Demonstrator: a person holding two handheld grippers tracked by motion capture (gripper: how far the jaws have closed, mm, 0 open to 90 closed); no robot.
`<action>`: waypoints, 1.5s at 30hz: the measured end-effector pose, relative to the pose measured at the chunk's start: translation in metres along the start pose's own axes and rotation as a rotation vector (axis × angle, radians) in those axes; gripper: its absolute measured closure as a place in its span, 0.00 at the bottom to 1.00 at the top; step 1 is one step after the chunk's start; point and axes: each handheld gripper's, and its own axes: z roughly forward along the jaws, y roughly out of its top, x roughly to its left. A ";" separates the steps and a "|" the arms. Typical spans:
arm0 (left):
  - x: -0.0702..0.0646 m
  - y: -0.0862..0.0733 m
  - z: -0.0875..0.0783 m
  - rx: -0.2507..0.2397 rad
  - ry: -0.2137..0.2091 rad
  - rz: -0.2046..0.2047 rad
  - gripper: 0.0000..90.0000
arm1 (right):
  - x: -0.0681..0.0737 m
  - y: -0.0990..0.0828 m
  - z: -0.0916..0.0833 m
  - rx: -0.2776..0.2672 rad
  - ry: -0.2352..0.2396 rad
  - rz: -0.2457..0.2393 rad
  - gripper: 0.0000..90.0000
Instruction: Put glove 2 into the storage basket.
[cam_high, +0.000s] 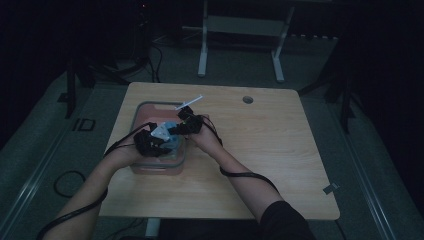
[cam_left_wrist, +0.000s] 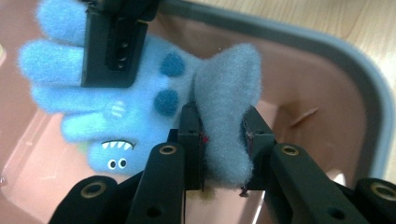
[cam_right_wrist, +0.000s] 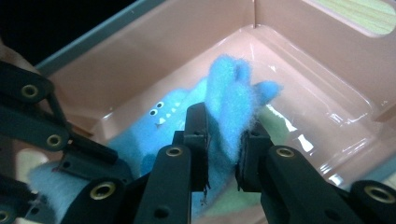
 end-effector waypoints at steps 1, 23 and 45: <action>0.001 -0.001 0.000 0.002 0.000 -0.006 0.83 | 0.000 0.001 0.002 0.003 -0.007 -0.006 0.86; -0.001 -0.003 -0.002 -0.014 0.016 -0.084 0.52 | -0.006 0.013 -0.019 -0.051 -0.005 -0.008 0.48; -0.022 0.030 -0.013 -0.158 -0.018 -0.184 0.03 | -0.003 -0.026 -0.071 -0.072 0.089 -0.130 0.19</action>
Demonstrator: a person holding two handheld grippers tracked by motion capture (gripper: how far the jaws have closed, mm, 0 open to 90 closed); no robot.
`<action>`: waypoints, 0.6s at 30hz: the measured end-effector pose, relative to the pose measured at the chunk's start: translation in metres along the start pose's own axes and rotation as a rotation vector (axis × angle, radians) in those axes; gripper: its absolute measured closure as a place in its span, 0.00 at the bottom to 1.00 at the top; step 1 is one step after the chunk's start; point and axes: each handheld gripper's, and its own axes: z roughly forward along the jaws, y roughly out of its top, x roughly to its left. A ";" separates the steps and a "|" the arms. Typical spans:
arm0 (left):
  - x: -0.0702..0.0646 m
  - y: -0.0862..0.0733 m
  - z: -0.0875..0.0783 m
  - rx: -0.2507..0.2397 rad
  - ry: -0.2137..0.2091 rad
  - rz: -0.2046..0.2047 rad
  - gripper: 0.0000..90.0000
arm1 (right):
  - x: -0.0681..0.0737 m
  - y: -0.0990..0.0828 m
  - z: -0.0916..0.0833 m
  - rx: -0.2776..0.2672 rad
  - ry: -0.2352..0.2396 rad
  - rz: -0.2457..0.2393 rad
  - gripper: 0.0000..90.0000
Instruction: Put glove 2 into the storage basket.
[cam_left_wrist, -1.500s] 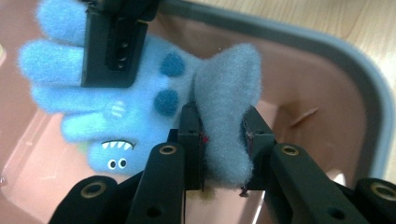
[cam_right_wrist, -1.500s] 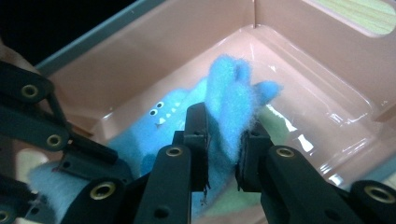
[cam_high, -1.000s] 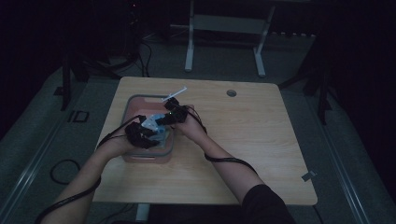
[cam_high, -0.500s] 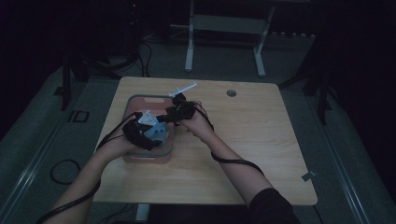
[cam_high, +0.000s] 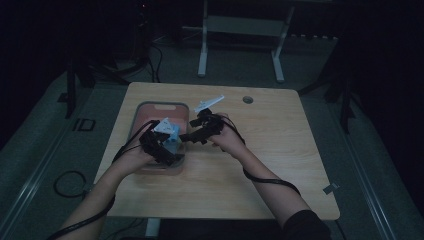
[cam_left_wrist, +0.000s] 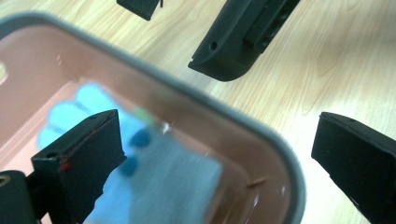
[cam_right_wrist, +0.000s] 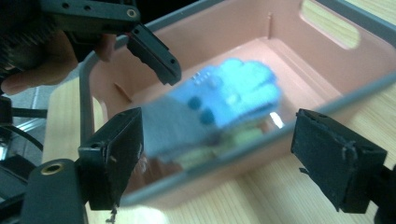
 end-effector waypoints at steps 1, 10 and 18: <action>-0.002 0.002 0.001 -0.004 0.000 0.004 0.03 | 0.000 -0.003 -0.003 -0.005 -0.006 -0.001 0.19; -0.021 0.017 0.016 -0.016 -0.035 0.027 0.03 | -0.008 -0.031 -0.024 -0.015 -0.030 0.010 0.19; -0.041 0.032 0.031 -0.012 -0.073 0.067 0.03 | -0.016 -0.056 -0.041 0.001 -0.044 0.020 0.19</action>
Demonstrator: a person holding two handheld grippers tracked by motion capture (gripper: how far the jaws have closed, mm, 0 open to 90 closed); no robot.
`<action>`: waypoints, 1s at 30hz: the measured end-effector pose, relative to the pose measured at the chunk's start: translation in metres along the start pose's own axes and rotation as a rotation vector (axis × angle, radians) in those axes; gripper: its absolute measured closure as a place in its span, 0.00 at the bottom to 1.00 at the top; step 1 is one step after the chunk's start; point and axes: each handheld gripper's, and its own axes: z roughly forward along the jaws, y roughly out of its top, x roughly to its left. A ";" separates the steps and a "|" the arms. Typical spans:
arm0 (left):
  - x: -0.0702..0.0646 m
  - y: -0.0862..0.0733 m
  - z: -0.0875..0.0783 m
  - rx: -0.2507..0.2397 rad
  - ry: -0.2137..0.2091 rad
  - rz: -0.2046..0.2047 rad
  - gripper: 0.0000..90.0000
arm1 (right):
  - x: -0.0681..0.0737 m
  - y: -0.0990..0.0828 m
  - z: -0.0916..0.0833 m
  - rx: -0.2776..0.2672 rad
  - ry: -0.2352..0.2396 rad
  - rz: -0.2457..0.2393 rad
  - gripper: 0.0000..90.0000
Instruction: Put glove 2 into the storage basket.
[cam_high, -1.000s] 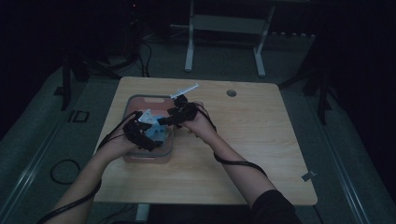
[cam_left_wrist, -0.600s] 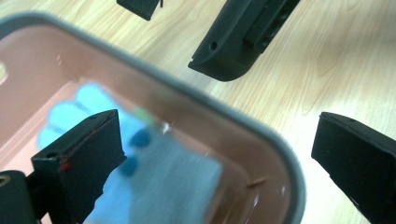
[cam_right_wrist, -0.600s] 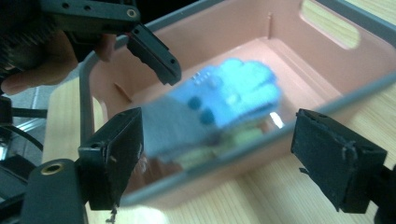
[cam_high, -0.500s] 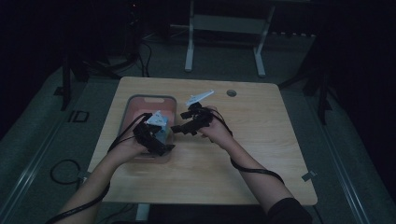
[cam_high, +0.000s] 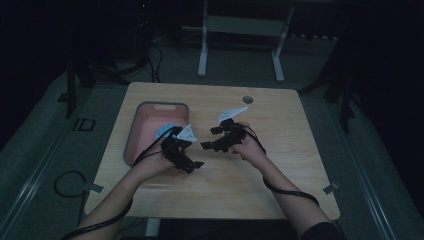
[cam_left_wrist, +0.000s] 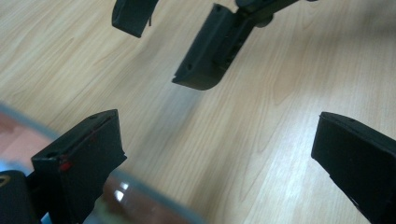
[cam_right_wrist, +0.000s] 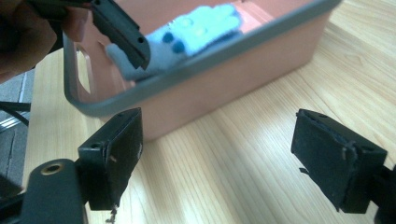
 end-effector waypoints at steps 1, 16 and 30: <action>-0.002 0.002 0.002 0.002 0.000 0.007 0.03 | -0.001 -0.003 -0.002 0.001 -0.002 0.004 0.19; -0.032 0.015 0.031 0.001 -0.061 0.053 0.03 | -0.008 -0.041 -0.021 0.009 -0.028 0.034 0.19; -0.046 0.015 0.053 0.018 -0.086 0.086 0.03 | -0.011 -0.060 -0.029 -0.007 -0.036 0.057 0.19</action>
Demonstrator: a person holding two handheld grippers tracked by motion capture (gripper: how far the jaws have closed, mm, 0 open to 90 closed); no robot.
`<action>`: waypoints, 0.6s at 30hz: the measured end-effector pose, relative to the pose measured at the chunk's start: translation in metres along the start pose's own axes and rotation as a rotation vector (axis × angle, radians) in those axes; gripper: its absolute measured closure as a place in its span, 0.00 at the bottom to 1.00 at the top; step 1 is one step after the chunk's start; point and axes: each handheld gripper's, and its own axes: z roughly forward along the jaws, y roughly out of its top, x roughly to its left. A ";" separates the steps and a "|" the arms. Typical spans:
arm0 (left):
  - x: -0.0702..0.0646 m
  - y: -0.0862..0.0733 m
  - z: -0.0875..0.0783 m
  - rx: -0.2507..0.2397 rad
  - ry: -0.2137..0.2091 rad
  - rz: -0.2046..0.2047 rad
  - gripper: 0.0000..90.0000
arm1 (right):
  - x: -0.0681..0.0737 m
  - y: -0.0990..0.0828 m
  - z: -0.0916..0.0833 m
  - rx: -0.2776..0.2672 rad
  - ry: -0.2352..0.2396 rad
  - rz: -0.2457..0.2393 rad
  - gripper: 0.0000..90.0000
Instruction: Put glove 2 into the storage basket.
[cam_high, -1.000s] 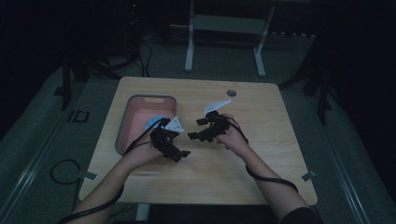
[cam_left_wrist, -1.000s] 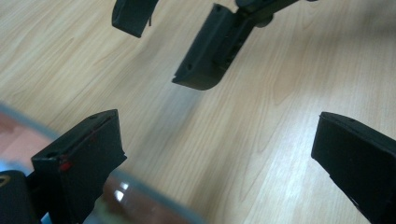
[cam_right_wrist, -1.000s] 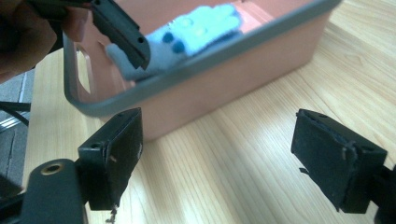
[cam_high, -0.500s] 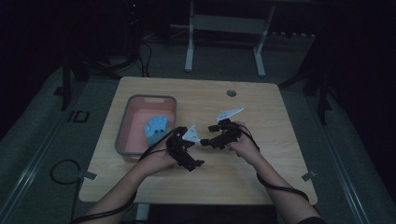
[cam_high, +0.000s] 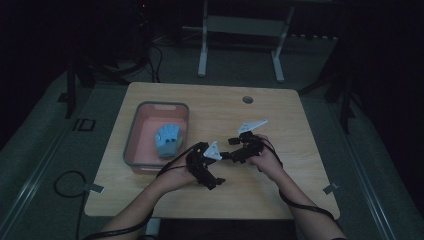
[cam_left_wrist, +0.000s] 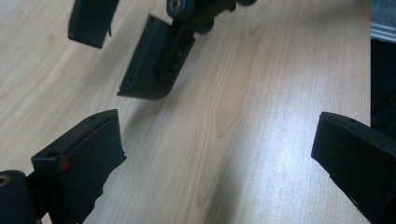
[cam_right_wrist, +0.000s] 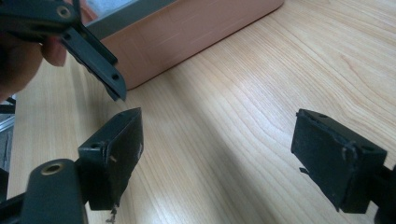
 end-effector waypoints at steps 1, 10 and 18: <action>0.000 0.000 0.001 0.002 -0.001 0.001 0.03 | 0.000 -0.001 -0.001 -0.002 0.001 0.002 0.19; -0.005 0.002 0.010 -0.005 -0.018 0.000 0.03 | -0.003 -0.010 -0.006 -0.004 -0.003 0.011 0.19; -0.013 -0.003 0.024 -0.014 -0.048 0.018 0.03 | -0.006 -0.030 -0.011 0.006 -0.013 0.008 0.19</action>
